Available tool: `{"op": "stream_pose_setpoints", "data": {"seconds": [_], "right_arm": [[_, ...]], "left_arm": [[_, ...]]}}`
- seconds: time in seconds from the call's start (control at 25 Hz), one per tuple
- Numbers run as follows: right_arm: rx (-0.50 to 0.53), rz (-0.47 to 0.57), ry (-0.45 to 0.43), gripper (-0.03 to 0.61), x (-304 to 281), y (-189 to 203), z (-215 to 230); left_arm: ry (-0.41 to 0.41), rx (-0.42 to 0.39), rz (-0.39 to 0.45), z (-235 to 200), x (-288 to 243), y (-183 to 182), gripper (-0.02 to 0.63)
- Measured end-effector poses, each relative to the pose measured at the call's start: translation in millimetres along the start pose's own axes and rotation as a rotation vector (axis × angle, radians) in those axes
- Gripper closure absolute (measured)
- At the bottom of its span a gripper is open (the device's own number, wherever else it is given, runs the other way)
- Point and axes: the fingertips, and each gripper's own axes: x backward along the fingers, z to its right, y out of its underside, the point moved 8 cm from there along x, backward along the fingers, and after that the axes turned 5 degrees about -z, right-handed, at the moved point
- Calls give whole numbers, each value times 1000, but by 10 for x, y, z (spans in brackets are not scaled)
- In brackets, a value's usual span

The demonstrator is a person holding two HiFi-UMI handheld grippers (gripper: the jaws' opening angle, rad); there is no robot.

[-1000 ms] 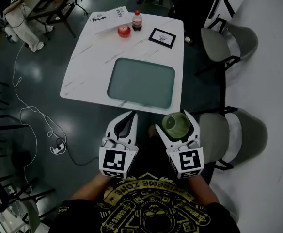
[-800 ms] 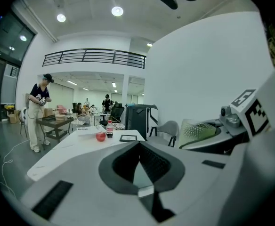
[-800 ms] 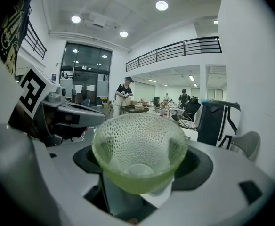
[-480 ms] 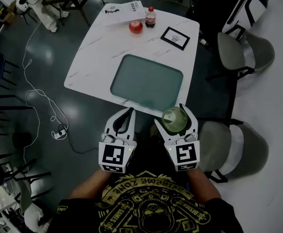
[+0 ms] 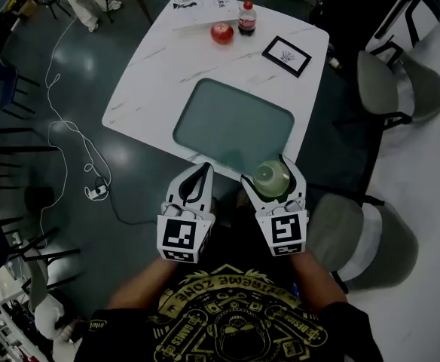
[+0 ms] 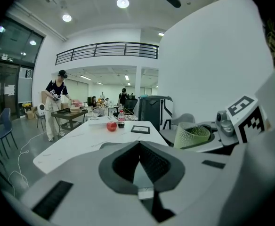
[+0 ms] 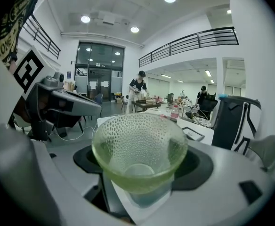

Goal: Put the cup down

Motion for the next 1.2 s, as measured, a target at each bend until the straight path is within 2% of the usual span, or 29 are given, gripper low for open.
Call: {"op": "stream_pose_setpoints", "data": {"seconds": [0.28, 0.76, 1.2], "right_arm": [[0, -7, -44, 186, -281, 143, 161], [10, -57, -112, 186, -690, 639, 273], [9, -31, -138, 186, -877, 760, 348]], "left_arm": [[-35, 43, -53, 2, -247, 100, 603], [-61, 51, -153, 83, -519, 300, 603], [-86, 77, -209, 126, -627, 444, 603]]}}
